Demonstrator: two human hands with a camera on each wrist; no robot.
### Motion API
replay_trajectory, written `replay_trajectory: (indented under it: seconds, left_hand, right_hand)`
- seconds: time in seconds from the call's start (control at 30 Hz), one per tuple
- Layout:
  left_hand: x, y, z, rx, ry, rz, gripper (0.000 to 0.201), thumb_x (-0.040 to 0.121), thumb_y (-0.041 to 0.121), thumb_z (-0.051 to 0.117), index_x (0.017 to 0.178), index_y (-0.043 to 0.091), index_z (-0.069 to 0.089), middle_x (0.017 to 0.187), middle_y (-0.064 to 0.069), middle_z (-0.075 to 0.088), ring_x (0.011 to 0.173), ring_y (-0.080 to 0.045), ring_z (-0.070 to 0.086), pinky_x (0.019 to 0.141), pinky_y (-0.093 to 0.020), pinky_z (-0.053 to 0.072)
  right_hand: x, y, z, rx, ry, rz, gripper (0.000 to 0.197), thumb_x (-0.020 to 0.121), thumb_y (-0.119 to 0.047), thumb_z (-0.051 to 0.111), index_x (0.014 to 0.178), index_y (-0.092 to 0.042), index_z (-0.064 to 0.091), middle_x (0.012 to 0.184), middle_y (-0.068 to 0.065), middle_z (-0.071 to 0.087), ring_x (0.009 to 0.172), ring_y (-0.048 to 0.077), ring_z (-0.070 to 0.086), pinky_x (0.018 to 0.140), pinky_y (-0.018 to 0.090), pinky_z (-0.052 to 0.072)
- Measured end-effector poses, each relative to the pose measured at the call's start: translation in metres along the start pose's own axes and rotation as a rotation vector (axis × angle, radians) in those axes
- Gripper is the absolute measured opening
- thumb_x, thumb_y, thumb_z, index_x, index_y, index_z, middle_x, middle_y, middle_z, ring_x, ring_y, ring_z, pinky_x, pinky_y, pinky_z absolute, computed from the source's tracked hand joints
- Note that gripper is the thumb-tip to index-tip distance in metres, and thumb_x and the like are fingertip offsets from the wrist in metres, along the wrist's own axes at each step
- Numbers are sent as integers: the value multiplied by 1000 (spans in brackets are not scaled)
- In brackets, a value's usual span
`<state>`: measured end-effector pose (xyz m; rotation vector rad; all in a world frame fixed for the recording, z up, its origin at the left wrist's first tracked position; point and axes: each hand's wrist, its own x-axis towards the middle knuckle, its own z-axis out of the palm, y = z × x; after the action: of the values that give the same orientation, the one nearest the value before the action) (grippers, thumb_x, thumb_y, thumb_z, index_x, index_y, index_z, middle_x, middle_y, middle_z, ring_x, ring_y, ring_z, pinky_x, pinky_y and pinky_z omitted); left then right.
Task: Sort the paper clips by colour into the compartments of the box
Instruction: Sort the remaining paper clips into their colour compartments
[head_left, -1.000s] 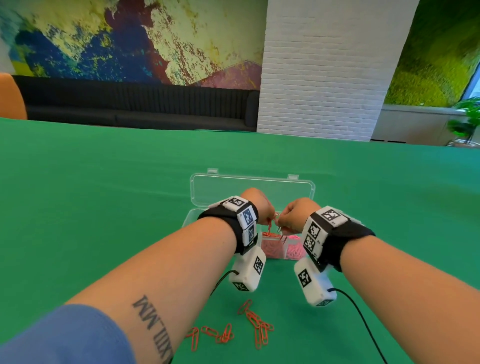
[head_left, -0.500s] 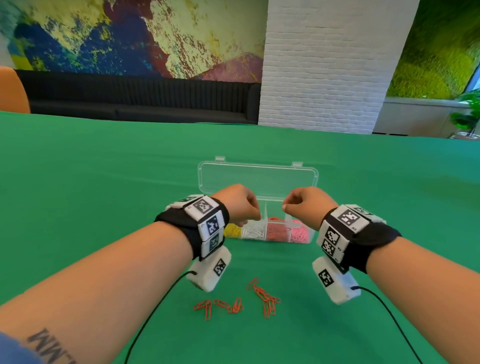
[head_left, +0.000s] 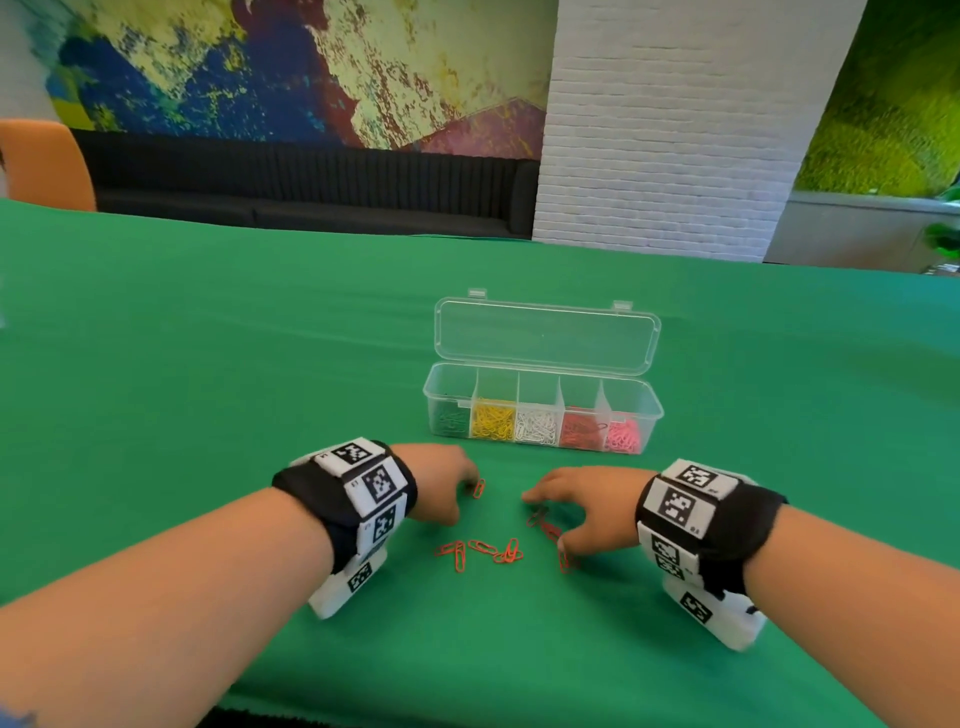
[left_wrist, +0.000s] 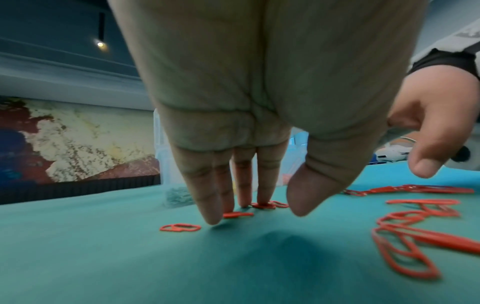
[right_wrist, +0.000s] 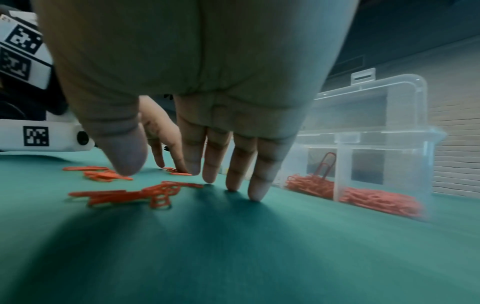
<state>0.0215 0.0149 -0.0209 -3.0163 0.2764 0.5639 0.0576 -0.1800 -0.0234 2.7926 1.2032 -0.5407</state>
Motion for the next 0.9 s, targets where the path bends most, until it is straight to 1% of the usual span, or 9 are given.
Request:
replay_trajectory:
  seconds: [0.17, 0.27, 0.33, 0.43, 0.53, 0.6, 0.7, 0.8, 0.9]
  left_hand:
    - [-10, 7, 12, -54, 39, 95, 54, 83, 26, 63, 135, 23, 49, 133, -1, 47, 118, -21, 49, 99, -33, 42]
    - [-17, 12, 14, -197, 80, 173, 40, 82, 23, 63, 122, 28, 60, 124, 3, 56, 109, -15, 54, 94, -29, 45]
    - [-19, 11, 13, -268, 135, 169, 38, 82, 24, 63, 120, 29, 61, 121, 4, 59, 104, -12, 56, 91, -27, 47]
    - [-20, 3, 13, -190, 185, 49, 49, 82, 33, 65, 128, 24, 53, 125, 1, 54, 109, -16, 55, 93, -29, 46]
    - [-24, -8, 14, -35, 85, -142, 60, 79, 46, 65, 129, 17, 49, 124, -4, 51, 109, -22, 55, 86, -32, 47]
    - [-27, -16, 14, -27, 61, -206, 50, 83, 40, 58, 124, 13, 52, 119, -6, 54, 104, -23, 58, 80, -31, 48]
    - [-30, -25, 14, -31, 34, -244, 39, 86, 23, 51, 123, 11, 55, 113, -6, 59, 96, -23, 59, 71, -27, 46]
    - [-28, -23, 19, -14, 36, -194, 43, 86, 14, 50, 129, 15, 54, 123, -8, 55, 108, -25, 57, 86, -31, 49]
    - [-21, -13, 23, -34, 66, -78, 48, 88, 13, 51, 135, 23, 50, 129, -6, 49, 116, -25, 53, 97, -34, 44]
  right_hand:
    - [-7, -9, 3, -34, -17, -15, 61, 83, -36, 66, 139, -24, 44, 137, -2, 42, 124, 16, 45, 102, 22, 34]
    - [-11, -9, 4, -10, 16, 4, 47, 85, -29, 64, 131, -24, 54, 127, 0, 51, 114, 17, 53, 94, 22, 40]
    - [-14, -7, 4, -3, 27, 25, 39, 86, -27, 63, 124, -24, 59, 121, 0, 55, 108, 16, 57, 92, 23, 43]
    - [-18, -6, 3, 6, 33, 70, 38, 85, -33, 65, 122, -24, 61, 118, -1, 57, 106, 15, 57, 90, 22, 43]
    - [-21, -6, 6, -5, 18, 128, 50, 83, -41, 65, 128, -23, 54, 119, 0, 53, 108, 18, 55, 91, 25, 43]
    - [-21, -5, 8, 1, 36, 171, 51, 84, -40, 63, 130, -22, 53, 121, 1, 52, 108, 19, 55, 92, 26, 43]
    - [-20, -4, 8, 30, 37, 223, 49, 84, -30, 64, 131, -21, 52, 122, 0, 56, 108, 17, 56, 89, 23, 43]
    - [-15, -8, 9, 62, 14, 237, 51, 83, -20, 66, 132, -20, 50, 119, -1, 62, 106, 16, 59, 88, 22, 43]
    - [-8, -15, 11, 104, 31, 217, 47, 83, -13, 63, 129, -20, 54, 114, -2, 65, 103, 15, 61, 88, 22, 45]
